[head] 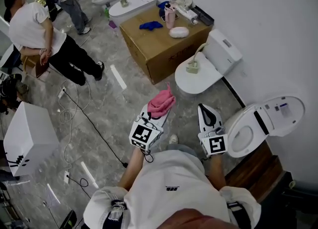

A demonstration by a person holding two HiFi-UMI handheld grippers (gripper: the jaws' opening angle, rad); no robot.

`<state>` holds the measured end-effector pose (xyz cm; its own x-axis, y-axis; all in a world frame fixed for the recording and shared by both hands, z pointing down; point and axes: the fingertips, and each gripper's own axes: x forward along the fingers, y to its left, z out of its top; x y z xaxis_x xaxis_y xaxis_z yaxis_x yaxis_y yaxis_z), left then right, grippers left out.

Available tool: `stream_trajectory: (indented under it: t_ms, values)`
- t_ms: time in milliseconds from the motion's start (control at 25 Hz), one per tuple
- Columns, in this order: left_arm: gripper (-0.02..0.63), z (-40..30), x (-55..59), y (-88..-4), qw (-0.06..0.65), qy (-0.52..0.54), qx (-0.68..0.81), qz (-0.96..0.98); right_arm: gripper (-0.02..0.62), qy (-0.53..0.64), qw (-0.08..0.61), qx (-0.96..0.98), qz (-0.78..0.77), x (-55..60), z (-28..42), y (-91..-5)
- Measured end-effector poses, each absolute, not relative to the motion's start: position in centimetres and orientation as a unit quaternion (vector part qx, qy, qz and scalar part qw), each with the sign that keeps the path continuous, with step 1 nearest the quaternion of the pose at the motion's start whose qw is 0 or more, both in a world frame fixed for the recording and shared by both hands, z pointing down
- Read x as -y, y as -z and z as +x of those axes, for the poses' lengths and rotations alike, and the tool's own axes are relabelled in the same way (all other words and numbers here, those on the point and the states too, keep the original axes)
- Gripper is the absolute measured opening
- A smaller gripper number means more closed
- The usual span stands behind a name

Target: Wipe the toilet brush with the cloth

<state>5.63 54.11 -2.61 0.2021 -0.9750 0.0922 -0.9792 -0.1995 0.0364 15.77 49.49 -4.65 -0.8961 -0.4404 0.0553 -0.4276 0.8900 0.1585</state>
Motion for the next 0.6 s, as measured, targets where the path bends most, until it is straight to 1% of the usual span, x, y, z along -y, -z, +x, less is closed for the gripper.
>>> stream_trajectory:
  t_ms: [600]
  values:
    - [0.095, 4.6, -44.4, 1.6, 0.048, -0.026, 0.627, 0.777, -0.005, 0.058, 0.05, 0.971, 0.226, -39.6, 14.4, 3.3]
